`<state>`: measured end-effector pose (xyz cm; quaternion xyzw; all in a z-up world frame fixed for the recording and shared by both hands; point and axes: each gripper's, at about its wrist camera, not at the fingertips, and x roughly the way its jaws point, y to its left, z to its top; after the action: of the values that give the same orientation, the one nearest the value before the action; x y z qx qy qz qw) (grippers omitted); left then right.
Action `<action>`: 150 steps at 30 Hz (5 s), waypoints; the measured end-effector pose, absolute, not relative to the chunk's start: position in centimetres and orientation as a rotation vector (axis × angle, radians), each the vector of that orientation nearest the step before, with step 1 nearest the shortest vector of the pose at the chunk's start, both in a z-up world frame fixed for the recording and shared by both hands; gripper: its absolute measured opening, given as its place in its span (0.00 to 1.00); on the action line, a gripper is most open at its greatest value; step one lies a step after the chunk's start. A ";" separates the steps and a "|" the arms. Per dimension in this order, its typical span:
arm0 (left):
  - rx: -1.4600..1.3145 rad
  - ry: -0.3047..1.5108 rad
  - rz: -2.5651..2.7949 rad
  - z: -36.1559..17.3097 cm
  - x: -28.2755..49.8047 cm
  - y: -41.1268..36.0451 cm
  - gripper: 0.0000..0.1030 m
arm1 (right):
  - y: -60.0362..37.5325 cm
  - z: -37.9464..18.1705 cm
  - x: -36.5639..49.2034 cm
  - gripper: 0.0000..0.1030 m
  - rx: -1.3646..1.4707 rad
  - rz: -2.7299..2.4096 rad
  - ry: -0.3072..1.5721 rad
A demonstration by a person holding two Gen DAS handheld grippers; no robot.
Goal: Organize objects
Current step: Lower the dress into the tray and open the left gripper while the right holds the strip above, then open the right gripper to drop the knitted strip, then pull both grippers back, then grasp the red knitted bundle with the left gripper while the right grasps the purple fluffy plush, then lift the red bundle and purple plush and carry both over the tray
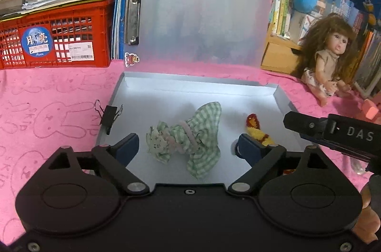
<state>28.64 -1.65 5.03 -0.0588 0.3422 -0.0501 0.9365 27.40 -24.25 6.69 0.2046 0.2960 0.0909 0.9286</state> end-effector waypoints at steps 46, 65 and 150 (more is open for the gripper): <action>0.022 0.530 -0.202 4.0 8.8 0.5 0.58 | -20.7 5.0 9.6 0.62 0.014 0.257 0.512; 0.051 0.548 -0.154 1.9 7.3 0.9 0.53 | -20.1 2.8 7.1 0.74 -0.066 0.231 0.518; -0.054 0.498 -0.142 5.4 10.7 1.5 0.37 | -22.1 6.2 9.5 0.65 0.014 0.150 0.421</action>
<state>10.67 1.50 5.36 -0.0265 0.2462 -0.0702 0.9663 9.45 -22.06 6.18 0.0071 0.2087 0.0745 0.9751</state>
